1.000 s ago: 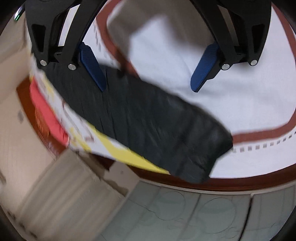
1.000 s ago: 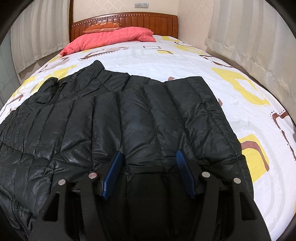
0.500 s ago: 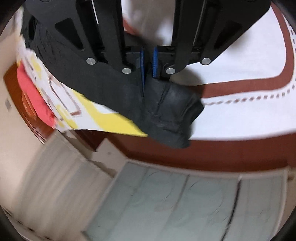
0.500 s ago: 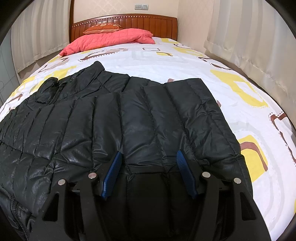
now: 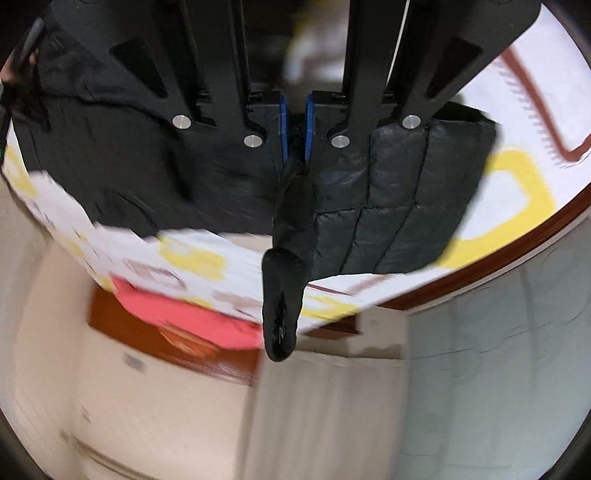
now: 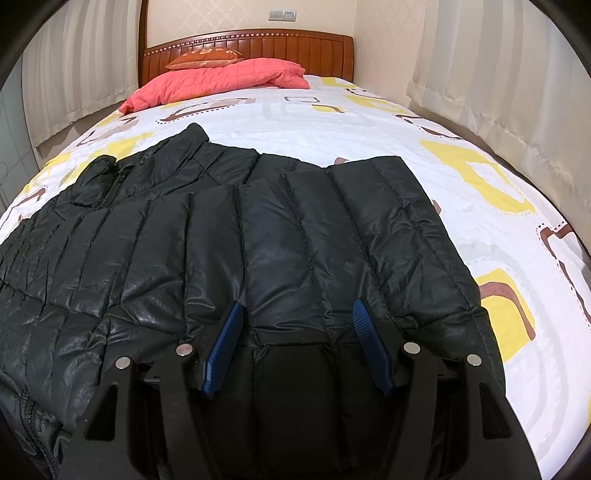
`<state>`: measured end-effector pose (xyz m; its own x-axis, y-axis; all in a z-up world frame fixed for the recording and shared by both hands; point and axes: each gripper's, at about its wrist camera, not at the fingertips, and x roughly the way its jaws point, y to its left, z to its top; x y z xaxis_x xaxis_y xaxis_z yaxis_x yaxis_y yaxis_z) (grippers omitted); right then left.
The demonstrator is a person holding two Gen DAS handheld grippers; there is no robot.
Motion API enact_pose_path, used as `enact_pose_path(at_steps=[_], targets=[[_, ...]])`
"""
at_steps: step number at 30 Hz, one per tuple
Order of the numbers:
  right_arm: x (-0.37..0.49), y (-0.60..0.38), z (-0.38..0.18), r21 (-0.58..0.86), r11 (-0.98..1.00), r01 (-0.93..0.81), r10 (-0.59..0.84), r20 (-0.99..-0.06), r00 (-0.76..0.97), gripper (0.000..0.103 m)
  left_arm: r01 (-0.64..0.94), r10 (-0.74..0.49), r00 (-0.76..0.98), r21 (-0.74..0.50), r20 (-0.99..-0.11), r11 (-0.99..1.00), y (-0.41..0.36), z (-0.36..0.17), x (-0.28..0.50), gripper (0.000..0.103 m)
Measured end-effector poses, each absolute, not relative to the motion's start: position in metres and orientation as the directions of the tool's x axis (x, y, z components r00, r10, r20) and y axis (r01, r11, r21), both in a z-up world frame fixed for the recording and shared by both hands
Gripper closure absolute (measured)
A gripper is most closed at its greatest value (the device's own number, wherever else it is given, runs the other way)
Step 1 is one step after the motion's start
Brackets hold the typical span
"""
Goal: Fold large clothes
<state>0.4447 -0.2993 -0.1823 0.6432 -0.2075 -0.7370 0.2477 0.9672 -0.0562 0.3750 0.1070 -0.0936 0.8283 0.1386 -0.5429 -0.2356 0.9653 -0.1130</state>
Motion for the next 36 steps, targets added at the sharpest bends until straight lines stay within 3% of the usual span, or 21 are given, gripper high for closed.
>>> enact_pose_path(at_steps=[13,16,20,23,28,36], targets=[[0.445,-0.302,-0.182,-0.036,0.969,0.245,-0.192,-0.736,0.650,0.040,0.033,-0.013,0.782,0.021,-0.623,0.999,-0.055,-0.132,0.439,0.096],[0.446,-0.302,-0.182,-0.033,0.970,0.239,-0.185,-0.736,0.651,0.038,0.048,-0.013,0.763,0.037,-0.646,0.998,-0.069,-0.145,0.438,0.084],[0.449,-0.299,-0.181,-0.043,0.971,0.235,-0.189,-0.741,0.645,0.034,0.055,-0.022,0.765,0.032,-0.643,0.998,-0.070,-0.142,0.427,0.053],[0.447,-0.296,-0.174,-0.063,0.967,0.246,-0.211,-0.738,0.641,0.032,0.059,-0.044,0.782,0.004,-0.621,0.998,-0.059,-0.128,0.412,0.042],[0.434,-0.263,-0.152,-0.024,0.979,0.201,-0.155,-0.725,0.671,0.032,0.028,-0.040,0.808,-0.030,-0.588,0.999,-0.023,-0.109,0.384,0.035],[0.449,-0.169,-0.139,0.074,0.997,0.029,0.035,-0.732,0.680,0.028,-0.162,0.118,0.780,-0.015,-0.614,0.987,0.067,-0.117,0.376,0.035]])
